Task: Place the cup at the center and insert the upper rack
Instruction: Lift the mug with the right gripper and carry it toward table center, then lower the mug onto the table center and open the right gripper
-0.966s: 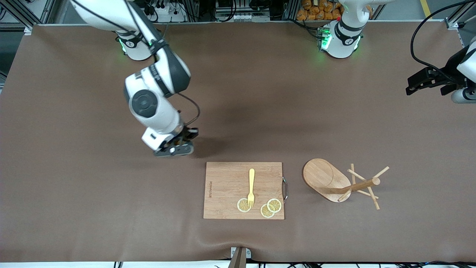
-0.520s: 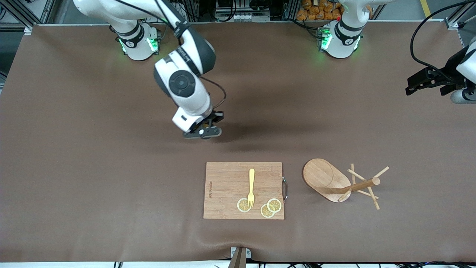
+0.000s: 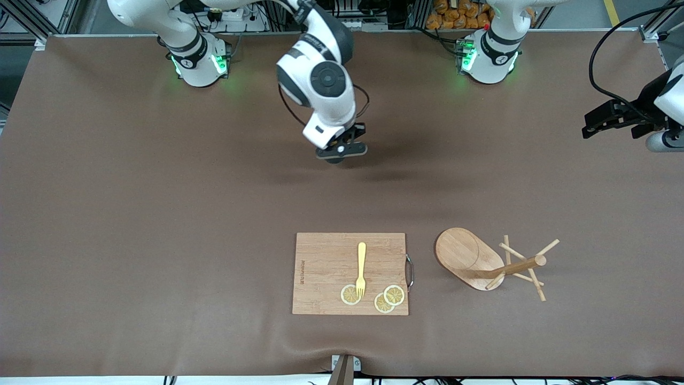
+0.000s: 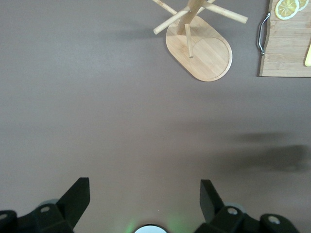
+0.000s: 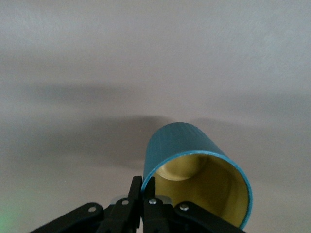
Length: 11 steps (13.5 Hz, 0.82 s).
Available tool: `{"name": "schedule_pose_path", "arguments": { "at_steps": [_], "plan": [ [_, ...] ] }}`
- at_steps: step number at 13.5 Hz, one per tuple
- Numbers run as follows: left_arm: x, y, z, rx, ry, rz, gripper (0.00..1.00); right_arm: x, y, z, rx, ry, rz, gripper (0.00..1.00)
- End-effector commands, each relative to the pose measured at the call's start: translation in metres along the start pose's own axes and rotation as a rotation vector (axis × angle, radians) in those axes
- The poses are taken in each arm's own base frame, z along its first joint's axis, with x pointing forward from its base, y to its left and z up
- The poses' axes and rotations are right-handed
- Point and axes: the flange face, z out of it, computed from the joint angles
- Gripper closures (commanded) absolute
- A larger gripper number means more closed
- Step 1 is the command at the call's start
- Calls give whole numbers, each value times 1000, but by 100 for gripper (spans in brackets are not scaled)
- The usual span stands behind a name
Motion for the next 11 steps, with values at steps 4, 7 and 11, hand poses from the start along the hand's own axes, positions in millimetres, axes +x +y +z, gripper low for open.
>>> {"name": "schedule_pose_path", "arguments": {
  "at_steps": [4,7,11],
  "plan": [
    [11,-6,8,-14,9,-4,0,-10,-36,53,-3,0,63,100],
    [14,-7,11,-15,8,-5,0,-16,-40,60,-9,-9,55,100],
    [13,-1,14,-18,1,3,0,-23,-51,71,-18,-11,29,100]
  ]
}}
